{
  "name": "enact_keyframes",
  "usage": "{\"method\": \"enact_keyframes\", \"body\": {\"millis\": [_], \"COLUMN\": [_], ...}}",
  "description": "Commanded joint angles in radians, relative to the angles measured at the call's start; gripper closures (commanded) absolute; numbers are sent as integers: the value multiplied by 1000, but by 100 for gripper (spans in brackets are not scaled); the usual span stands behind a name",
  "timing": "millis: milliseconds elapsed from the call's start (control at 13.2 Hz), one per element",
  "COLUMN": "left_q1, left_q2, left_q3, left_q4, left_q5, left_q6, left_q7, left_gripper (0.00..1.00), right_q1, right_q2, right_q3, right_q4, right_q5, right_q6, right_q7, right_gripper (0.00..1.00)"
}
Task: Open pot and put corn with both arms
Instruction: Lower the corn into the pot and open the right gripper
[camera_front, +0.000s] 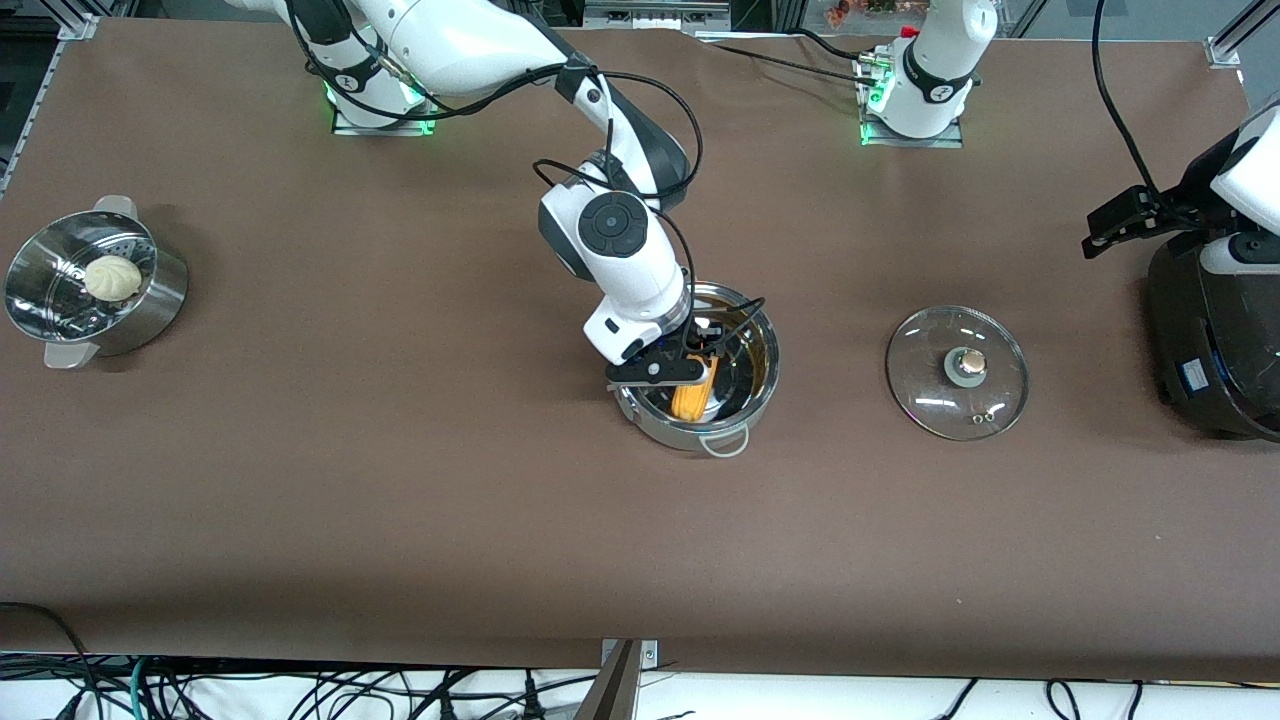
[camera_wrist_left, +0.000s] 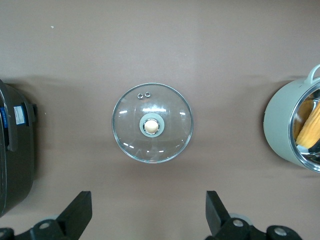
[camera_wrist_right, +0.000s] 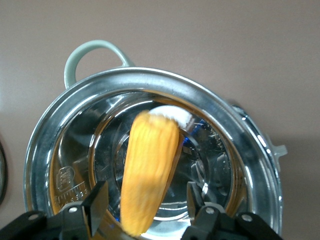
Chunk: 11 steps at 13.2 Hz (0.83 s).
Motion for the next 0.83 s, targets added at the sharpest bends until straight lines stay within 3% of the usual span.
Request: {"method": "enact_keyframes", "body": {"millis": [0,227,379,606,758], "left_q1": [5,5,5,5,3], "left_q2": [-12,-12,-12,-12,-12], "left_q3": [-5,-6,-9,-9,-11], "left_q4": [-4,-4,-4,-3,-1], "left_q5": [-5,-5,-5,-5,-2], "left_q6": [-10,-10,-10,-10,-10], "left_q7": [12,12,12,12,12], "left_gripper": [0,0,0,0,0], "right_q1": [-33,-132,-189,-238,-249], "right_q2": [5,-40,-63,-112,-207], "right_q3": [-13,4,6,-6,-61], "right_q4": [37,37,37,29,-67], "right_q5": [-10,5,24,19,21], "right_q6": [-81,-176,-228,-279,-345], "right_q7": [-27,-139,-208,-283,-344], "right_gripper": [25,17,0,0,0]}}
